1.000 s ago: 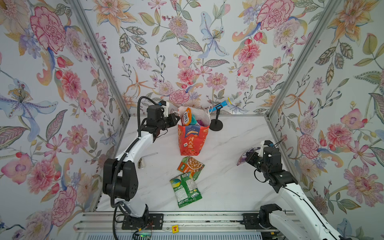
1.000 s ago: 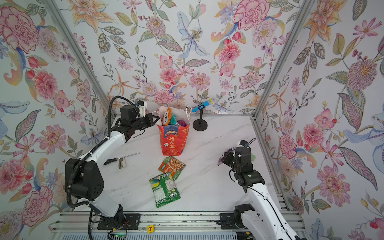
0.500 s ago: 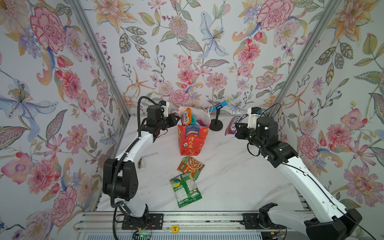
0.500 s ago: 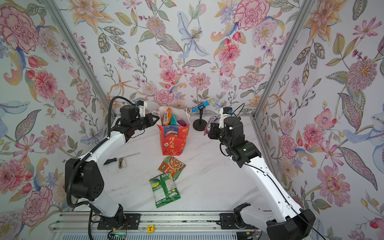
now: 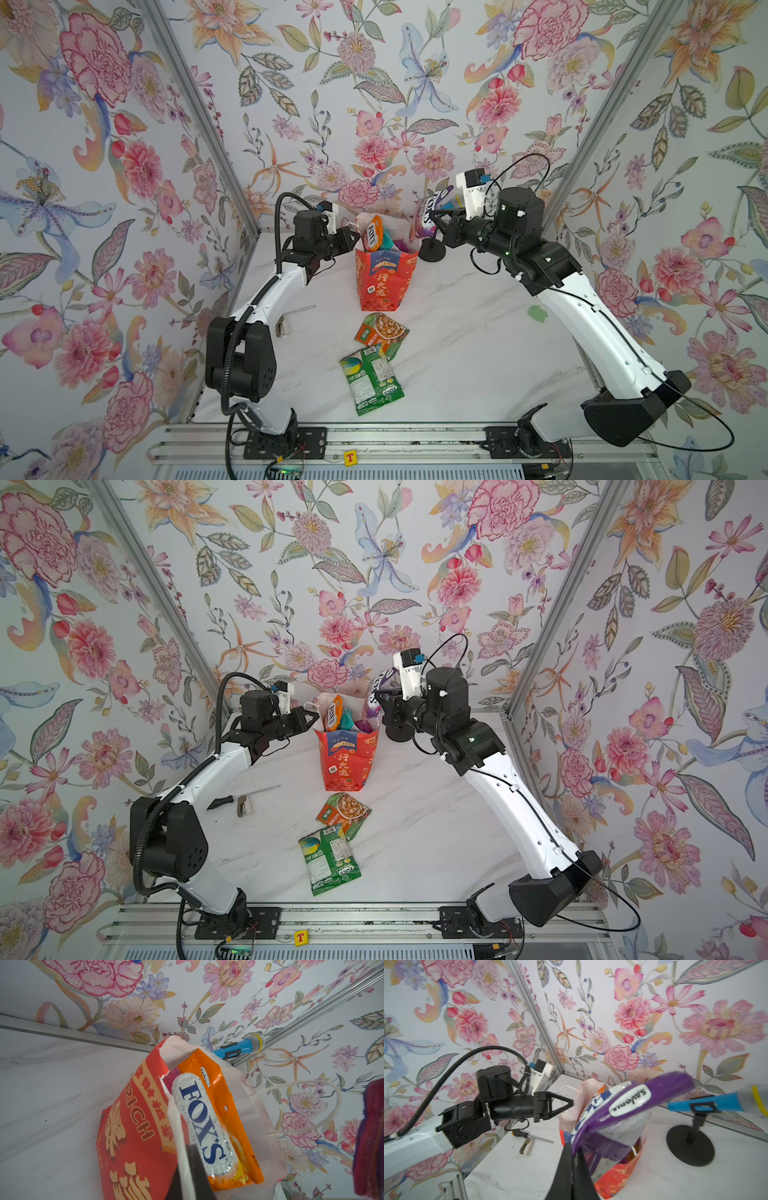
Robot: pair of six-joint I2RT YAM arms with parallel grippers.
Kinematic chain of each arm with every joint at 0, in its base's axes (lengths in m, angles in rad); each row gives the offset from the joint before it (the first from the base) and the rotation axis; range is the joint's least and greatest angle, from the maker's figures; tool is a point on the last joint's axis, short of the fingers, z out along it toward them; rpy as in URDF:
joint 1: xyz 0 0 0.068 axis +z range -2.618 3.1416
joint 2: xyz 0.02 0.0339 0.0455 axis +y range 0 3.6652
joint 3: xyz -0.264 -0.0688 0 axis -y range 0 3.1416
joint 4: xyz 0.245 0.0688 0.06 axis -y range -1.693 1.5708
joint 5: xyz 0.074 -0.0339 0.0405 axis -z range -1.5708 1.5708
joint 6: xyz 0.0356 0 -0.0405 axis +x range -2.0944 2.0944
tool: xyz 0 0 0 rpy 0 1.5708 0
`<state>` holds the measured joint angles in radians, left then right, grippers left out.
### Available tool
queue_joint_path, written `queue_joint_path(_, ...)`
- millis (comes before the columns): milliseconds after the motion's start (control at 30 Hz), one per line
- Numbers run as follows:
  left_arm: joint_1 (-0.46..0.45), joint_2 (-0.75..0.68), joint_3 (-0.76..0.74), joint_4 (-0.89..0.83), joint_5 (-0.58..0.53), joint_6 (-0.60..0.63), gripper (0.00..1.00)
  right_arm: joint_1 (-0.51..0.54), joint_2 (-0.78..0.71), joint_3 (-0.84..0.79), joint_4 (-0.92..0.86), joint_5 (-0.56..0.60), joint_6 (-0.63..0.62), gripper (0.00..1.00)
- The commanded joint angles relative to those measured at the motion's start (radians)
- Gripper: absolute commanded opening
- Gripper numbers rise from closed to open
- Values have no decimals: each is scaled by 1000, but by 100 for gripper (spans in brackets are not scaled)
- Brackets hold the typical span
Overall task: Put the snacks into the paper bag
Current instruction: 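Carry the purple packet over the bag opening with the right gripper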
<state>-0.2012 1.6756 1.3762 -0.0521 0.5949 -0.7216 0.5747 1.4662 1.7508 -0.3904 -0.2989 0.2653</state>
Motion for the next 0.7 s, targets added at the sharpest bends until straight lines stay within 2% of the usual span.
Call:
queue_joint_path(0,8,10,13,-43,-12,11,0,28,51,93,6,-118,-44,0)
queue_joint_path(467,8,9,13,-42,-9,11,0,15,403,528,-177,-166,-58,0)
queue_joint_path(667,8,7,16,-45,-10,13,0,-30,488,603,-212,-191,-51,0)
